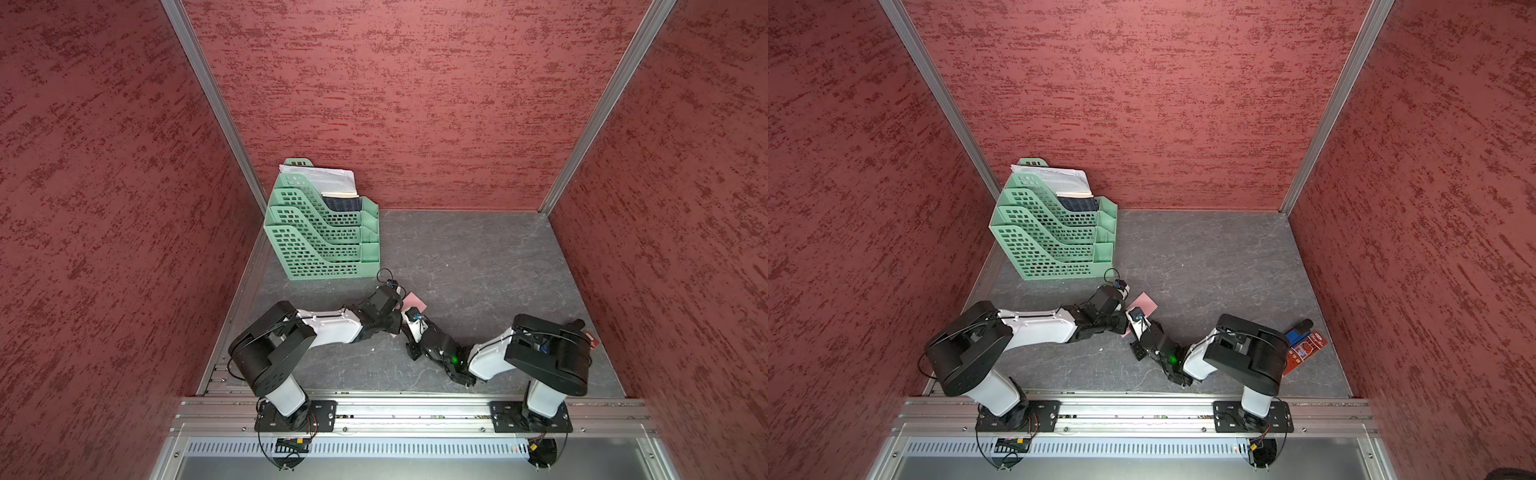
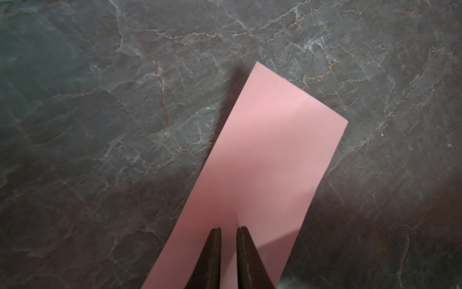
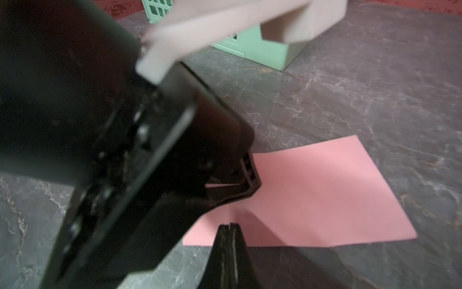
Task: Fold the square paper along the opposite sides
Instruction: Smooth out the paper at the center of the board.
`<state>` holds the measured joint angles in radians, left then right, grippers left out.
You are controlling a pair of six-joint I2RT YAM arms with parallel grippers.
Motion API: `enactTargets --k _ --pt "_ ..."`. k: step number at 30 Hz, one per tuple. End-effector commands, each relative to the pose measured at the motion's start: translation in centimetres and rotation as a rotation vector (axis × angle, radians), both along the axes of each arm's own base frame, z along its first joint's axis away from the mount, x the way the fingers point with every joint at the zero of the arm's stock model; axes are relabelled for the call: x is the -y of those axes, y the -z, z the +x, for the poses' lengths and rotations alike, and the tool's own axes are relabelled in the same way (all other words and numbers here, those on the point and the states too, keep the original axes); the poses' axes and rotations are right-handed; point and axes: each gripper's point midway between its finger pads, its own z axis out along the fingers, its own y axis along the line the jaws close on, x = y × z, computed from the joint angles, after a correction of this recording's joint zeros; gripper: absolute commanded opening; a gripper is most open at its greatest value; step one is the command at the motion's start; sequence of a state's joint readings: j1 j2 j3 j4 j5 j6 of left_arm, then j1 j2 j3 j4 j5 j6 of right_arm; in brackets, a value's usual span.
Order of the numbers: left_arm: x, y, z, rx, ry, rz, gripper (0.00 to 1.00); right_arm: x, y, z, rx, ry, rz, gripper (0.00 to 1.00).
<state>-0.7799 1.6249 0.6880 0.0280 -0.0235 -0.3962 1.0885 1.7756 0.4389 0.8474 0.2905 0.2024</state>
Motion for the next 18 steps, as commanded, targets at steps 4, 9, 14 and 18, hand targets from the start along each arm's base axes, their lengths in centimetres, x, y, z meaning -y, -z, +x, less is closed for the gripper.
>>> enactTargets --k 4,9,14,18 --pt "-0.4 2.1 -0.6 -0.051 -0.008 -0.001 0.17 -1.6 0.0 -0.3 -0.020 -0.035 0.069 0.00" --pt "-0.5 2.4 -0.9 -0.059 -0.009 -0.002 0.17 -1.7 -0.6 -0.2 -0.010 -0.029 0.098 0.00" --pt "-0.7 2.5 -1.1 -0.062 -0.009 -0.001 0.17 -1.8 -0.7 -0.1 -0.014 -0.018 0.123 0.00" --pt "-0.8 2.5 -1.1 -0.062 -0.008 0.004 0.17 -2.5 0.6 -0.2 -0.049 -0.026 0.131 0.00"
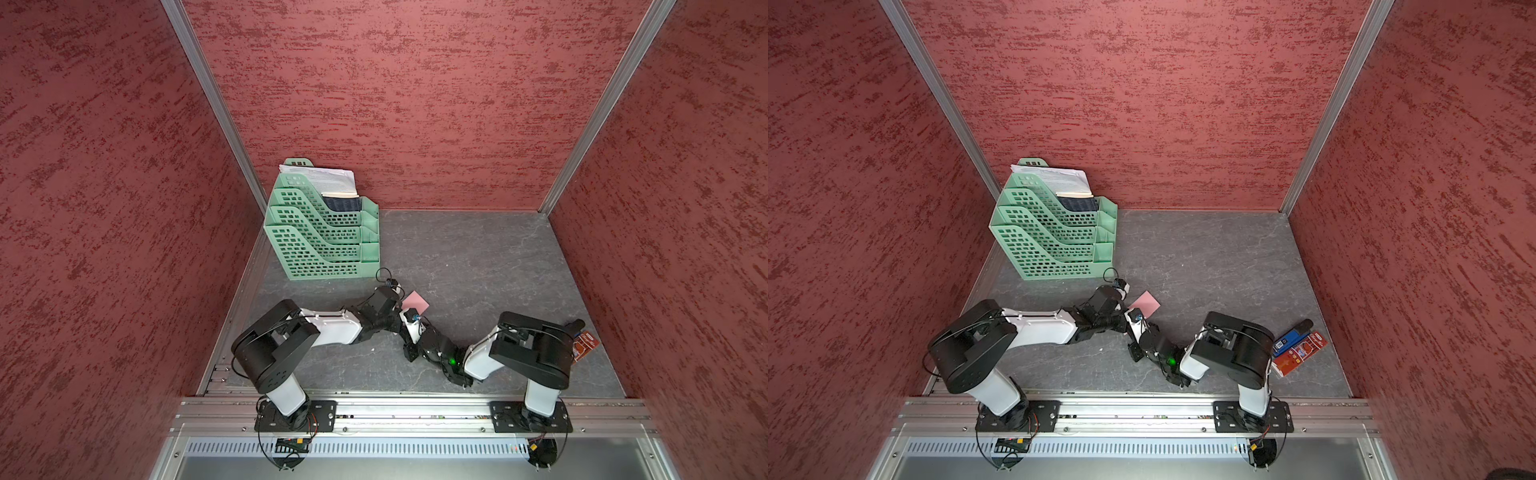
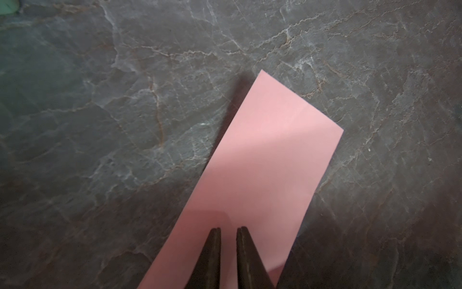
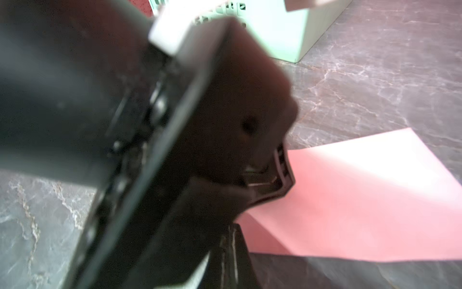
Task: Fold the square paper along the opposite sides
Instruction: Smooth out the paper at the center of the board.
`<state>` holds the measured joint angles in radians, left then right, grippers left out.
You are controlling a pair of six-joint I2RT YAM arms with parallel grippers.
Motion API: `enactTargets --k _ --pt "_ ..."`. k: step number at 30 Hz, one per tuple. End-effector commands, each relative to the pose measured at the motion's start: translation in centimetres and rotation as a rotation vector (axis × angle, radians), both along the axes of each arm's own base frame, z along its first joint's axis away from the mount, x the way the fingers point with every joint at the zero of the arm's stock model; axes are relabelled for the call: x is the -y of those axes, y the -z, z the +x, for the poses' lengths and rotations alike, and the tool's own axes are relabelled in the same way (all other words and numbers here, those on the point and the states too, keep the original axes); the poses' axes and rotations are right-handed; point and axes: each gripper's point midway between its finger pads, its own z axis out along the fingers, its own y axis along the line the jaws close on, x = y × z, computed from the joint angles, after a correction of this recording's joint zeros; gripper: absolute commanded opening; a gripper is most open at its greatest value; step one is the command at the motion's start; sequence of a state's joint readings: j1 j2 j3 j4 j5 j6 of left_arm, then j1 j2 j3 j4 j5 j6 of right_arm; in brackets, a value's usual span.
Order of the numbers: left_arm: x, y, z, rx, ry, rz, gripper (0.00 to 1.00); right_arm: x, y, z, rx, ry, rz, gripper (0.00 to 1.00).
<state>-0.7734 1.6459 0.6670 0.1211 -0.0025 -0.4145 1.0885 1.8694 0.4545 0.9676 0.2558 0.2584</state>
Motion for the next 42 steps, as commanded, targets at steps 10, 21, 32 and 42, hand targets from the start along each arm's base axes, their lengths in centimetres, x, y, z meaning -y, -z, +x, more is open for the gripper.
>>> enactTargets --k 10,21,32,42 --pt "-1.7 3.1 -2.0 -0.089 0.002 0.063 0.17 2.2 2.0 0.6 -0.089 0.104 0.084 0.00" --pt "-2.4 4.4 -2.6 -0.109 0.003 0.079 0.17 5.0 3.5 3.7 -0.180 0.240 0.062 0.00" --pt "-2.2 4.7 -2.8 -0.121 0.015 0.075 0.17 3.7 -2.1 7.0 -0.054 0.129 0.136 0.00" --pt "-2.2 4.8 -2.9 -0.130 0.018 0.066 0.17 5.0 1.8 11.3 -0.184 0.256 0.163 0.00"
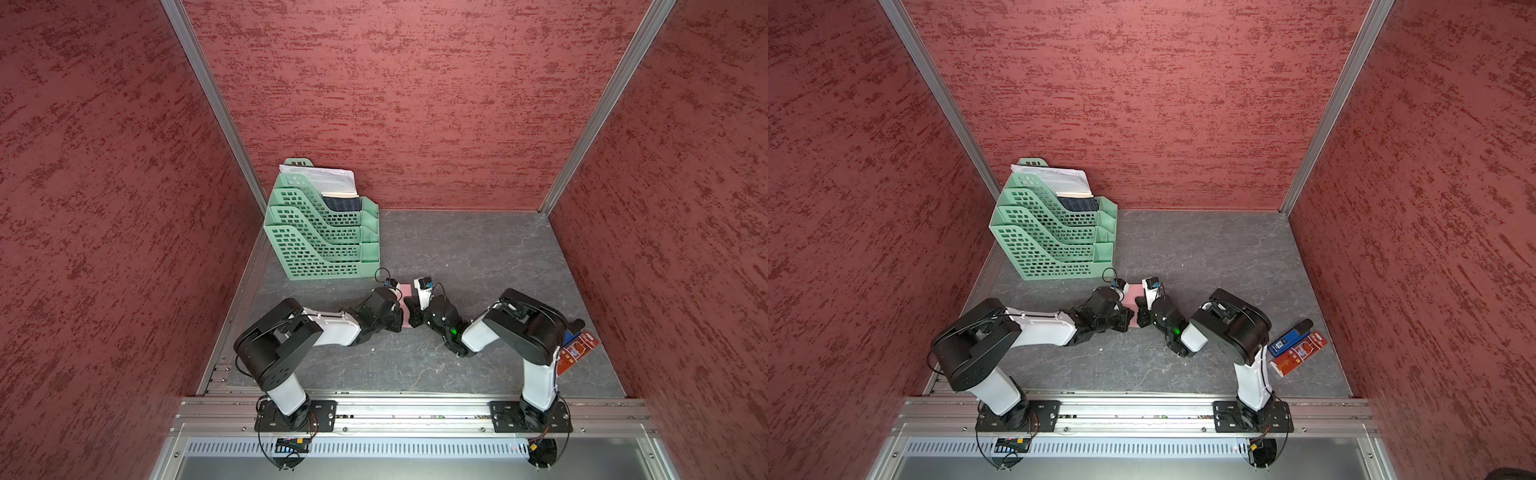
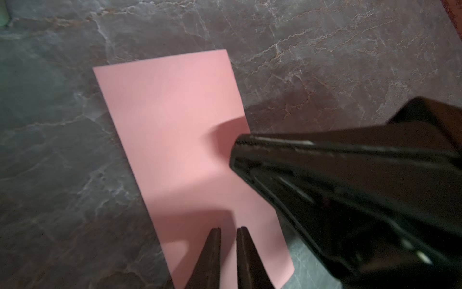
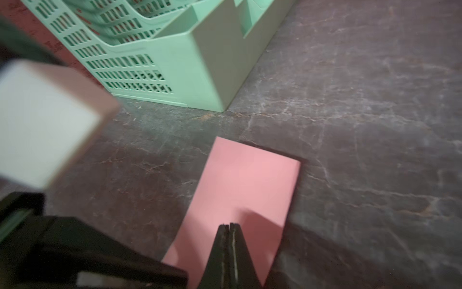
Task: Fold the square paper along the opposite sides
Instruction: Smooth out the paper at the center of the board.
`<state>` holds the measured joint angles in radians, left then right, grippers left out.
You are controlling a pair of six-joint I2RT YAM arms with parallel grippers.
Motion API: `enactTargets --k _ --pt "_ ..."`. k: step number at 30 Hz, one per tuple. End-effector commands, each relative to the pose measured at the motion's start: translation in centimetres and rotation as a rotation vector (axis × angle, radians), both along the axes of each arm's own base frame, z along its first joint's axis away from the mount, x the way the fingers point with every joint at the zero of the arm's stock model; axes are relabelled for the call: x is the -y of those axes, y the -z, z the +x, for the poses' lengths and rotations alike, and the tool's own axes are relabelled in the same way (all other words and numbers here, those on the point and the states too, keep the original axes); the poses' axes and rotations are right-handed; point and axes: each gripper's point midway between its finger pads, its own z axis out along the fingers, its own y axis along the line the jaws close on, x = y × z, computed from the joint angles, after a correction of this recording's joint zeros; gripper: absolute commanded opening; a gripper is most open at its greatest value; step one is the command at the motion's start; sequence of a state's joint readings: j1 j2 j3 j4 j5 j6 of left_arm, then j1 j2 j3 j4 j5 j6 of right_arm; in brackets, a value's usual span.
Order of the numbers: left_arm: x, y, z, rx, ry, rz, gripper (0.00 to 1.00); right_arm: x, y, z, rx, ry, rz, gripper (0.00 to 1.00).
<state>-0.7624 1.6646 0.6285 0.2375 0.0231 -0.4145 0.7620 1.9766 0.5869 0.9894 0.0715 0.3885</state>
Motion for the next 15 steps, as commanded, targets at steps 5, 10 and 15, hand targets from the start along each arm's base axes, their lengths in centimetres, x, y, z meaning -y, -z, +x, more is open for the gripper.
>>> enactTargets --k 5,10,15 --pt "-2.6 4.9 -3.4 -0.170 0.012 0.118 0.17 2.3 3.9 1.5 -0.137 0.107 -0.036 0.00" --pt "-2.7 5.1 -3.5 -0.178 0.012 0.116 0.16 2.7 3.6 2.1 -0.157 0.144 -0.061 0.00" --pt "-2.8 4.9 -3.5 -0.176 0.010 0.113 0.16 3.2 2.1 3.3 -0.164 0.184 -0.087 0.00"
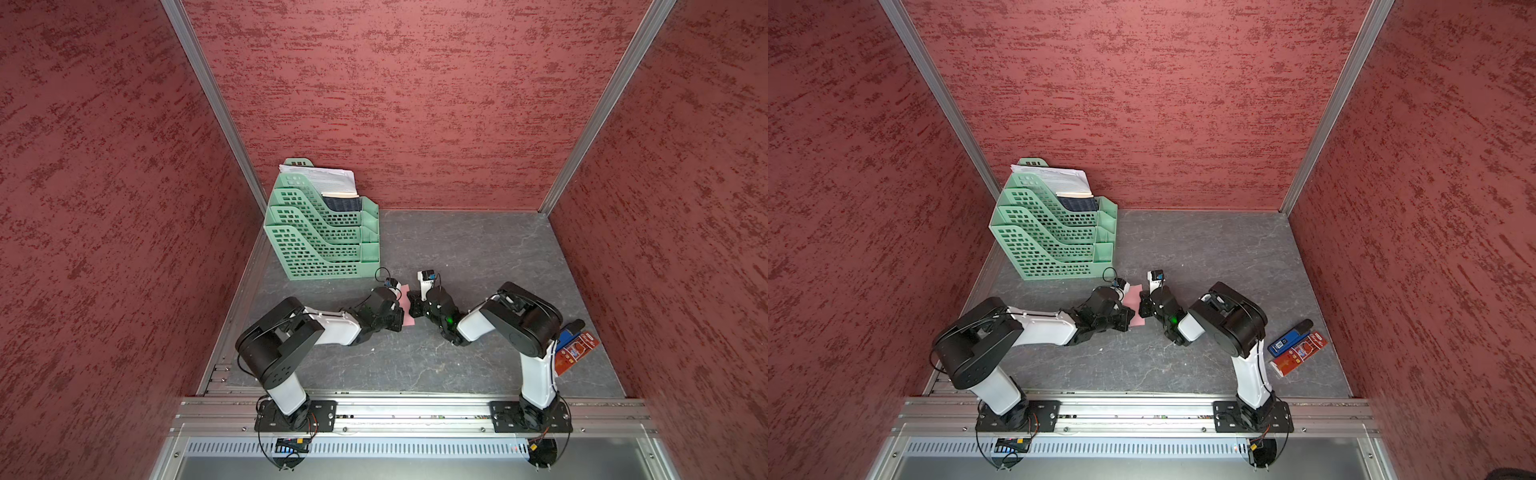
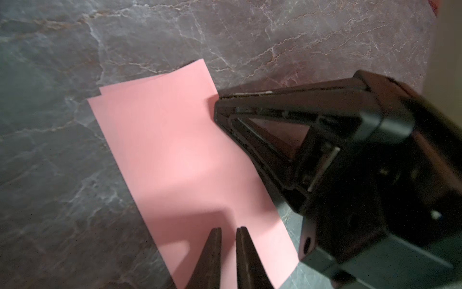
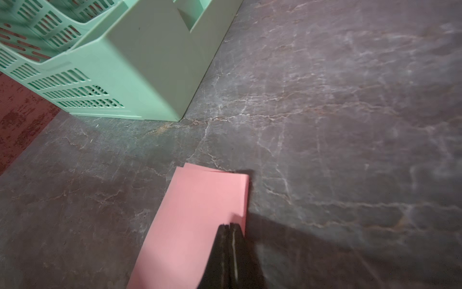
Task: Fold the square paper along the opposite sides
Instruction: Smooth out the paper at the center of the board.
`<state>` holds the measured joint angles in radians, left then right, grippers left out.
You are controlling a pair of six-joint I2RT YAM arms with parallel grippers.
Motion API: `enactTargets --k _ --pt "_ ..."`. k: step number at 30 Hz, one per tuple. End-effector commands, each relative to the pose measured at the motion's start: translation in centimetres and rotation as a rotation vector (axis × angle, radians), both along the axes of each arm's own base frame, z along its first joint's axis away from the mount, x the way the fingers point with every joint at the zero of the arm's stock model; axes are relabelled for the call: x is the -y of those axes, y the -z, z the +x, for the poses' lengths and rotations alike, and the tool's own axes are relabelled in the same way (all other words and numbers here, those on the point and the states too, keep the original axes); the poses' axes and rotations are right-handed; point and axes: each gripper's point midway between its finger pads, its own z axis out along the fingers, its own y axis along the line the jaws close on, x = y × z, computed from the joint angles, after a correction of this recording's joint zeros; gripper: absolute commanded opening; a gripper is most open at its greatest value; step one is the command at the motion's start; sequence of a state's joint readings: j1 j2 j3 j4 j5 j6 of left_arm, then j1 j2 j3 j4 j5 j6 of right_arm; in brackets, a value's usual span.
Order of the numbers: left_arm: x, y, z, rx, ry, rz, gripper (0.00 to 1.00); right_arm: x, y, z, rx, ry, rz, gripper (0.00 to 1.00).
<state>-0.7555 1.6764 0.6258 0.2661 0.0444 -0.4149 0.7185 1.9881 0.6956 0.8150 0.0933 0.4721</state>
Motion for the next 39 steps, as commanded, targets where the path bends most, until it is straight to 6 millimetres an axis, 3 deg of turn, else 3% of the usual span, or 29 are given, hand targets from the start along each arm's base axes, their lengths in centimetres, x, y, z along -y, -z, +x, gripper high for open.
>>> enactTargets --k 1,11,19,26,35,39 --pt "-3.1 4.9 -3.7 -0.176 0.004 0.134 0.16 2.3 0.8 0.7 -0.064 0.078 -0.084 0.00" --pt "-3.1 4.7 -3.8 -0.175 0.004 0.124 0.16 -1.3 -4.0 0.7 0.078 -0.132 0.028 0.00" --pt "-3.2 4.6 -3.8 -0.174 0.003 0.122 0.16 -1.7 -1.8 2.3 0.017 -0.084 0.006 0.00" --pt "-3.4 4.5 -3.7 -0.184 -0.003 0.129 0.16 0.9 1.1 3.8 -0.090 0.039 -0.067 0.00" --pt "-3.8 4.7 -3.8 -0.196 -0.015 0.118 0.16 2.9 2.5 4.3 -0.141 0.107 -0.109 0.00" --pt "-3.8 4.6 -3.7 -0.196 -0.016 0.111 0.16 3.7 1.6 4.6 -0.124 0.110 -0.091 0.00"
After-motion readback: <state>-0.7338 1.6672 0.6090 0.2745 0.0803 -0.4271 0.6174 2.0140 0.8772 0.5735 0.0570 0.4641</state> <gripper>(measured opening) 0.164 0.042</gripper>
